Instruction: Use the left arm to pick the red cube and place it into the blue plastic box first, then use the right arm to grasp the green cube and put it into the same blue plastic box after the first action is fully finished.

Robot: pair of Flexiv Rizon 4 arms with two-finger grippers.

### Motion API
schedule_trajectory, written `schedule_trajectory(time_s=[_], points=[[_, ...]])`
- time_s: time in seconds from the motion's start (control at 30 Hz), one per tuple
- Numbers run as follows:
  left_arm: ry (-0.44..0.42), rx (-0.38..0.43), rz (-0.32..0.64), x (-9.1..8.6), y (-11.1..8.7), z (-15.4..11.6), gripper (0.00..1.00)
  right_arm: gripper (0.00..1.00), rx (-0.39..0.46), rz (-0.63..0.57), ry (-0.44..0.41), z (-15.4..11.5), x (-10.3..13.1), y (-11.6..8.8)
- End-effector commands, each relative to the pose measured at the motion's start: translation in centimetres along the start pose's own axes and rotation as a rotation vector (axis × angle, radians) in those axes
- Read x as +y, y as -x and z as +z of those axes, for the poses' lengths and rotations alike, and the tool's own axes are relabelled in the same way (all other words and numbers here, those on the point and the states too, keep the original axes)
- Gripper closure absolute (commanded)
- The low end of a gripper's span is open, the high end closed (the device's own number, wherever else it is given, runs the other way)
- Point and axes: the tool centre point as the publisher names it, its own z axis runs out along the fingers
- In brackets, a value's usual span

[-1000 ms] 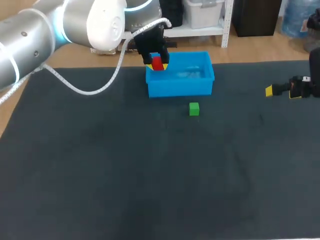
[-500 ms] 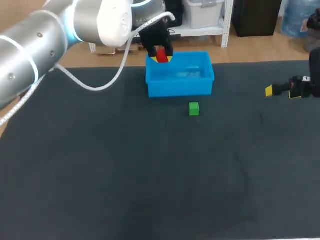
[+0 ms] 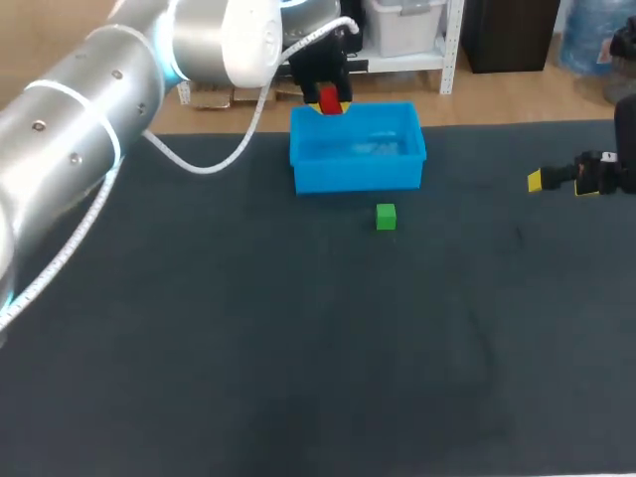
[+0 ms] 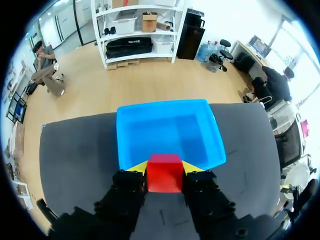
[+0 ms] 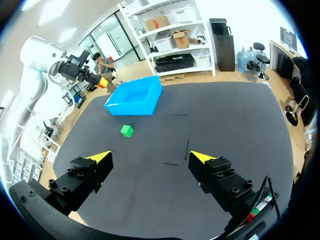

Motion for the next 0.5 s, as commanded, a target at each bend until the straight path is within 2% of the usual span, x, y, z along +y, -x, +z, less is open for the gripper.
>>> schedule_trajectory(time_s=[0.03, 0.5], points=[[0.013, 0.051, -0.003, -0.2, 1.7, 1.0, 1.00, 0.00, 0.000, -0.001, -0.001, 0.0, 0.0, 0.0], [0.040, 0.056, -0.025, 1.0, 3.1, 3.2, 1.00, 0.00, 0.000, -0.001, -0.001, 0.0, 0.0, 0.0]])
